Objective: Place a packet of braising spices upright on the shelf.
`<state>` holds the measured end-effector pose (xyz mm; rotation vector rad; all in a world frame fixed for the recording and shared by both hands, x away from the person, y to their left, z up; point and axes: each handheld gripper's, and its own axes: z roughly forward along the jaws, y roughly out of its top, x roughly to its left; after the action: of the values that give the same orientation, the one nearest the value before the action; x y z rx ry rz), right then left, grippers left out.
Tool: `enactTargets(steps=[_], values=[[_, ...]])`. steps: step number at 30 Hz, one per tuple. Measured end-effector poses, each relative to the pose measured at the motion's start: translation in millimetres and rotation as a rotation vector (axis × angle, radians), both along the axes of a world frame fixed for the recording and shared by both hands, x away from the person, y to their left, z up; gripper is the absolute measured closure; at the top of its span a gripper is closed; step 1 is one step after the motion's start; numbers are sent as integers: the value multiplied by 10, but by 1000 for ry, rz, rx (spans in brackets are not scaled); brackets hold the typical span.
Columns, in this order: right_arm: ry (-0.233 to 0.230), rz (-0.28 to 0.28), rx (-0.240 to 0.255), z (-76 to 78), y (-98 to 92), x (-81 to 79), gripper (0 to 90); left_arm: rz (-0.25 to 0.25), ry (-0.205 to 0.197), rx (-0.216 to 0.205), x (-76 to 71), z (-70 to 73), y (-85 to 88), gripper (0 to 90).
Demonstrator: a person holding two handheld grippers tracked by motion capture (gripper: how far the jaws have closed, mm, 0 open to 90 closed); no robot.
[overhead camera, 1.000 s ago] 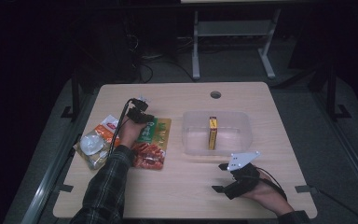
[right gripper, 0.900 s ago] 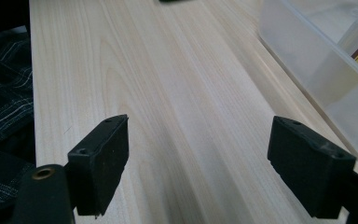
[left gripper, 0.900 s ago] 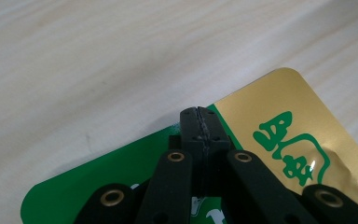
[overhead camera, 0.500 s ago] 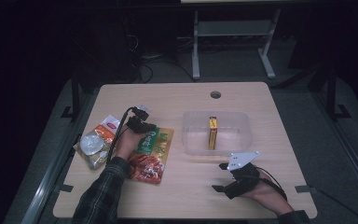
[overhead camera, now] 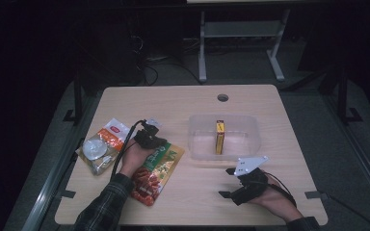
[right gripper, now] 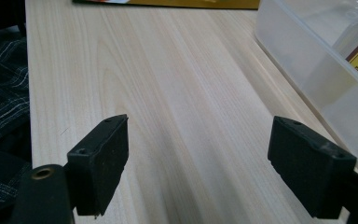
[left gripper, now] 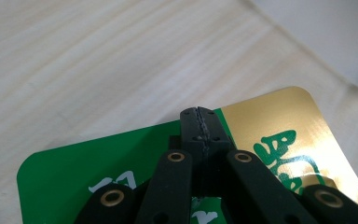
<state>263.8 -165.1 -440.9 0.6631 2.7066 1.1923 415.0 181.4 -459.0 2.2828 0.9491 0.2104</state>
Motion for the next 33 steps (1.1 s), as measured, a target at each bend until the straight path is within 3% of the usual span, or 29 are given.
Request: enactTargets(steps=[3, 11, 15, 18, 21, 23, 25, 26, 28, 32, 33], values=[[-6, -5, -3, 2, 0, 2, 198, -30, 11, -9, -83, -1, -39, 900], [-20, -17, 3, 19, -23, 2, 198, -143, 20, 23, -352, 22, -146, 900], [-22, -14, 2, 18, -20, 1, 199, -184, 23, 8, -509, 16, -188, 900], [-18, -16, 2, 14, -21, 3, 199, -241, 28, 30, -610, 27, -215, 900], [-17, -17, 3, 13, -22, 5, 199, -267, 20, 39, -689, 32, -247, 900], [-19, -17, 2, 13, -22, 3, 198, -262, 29, -1, -727, 14, -264, 900], [-21, -15, 1, 10, -24, 4, 199, -290, 28, -13, -722, 17, -242, 900], [-17, -17, 2, 12, -24, 2, 199, -279, 22, -52, -728, 31, -226, 900], [-21, -17, 1, 13, -27, 1, 199, -285, 5, -79, -739, 105, -163, 899], [-22, -21, 5, 15, -52, -3, 199, -270, -41, -127, -769, 279, 35, 777], [-18, -23, 5, 13, -57, -3, 199, -262, -53, -148, -790, 329, 151, 762]])
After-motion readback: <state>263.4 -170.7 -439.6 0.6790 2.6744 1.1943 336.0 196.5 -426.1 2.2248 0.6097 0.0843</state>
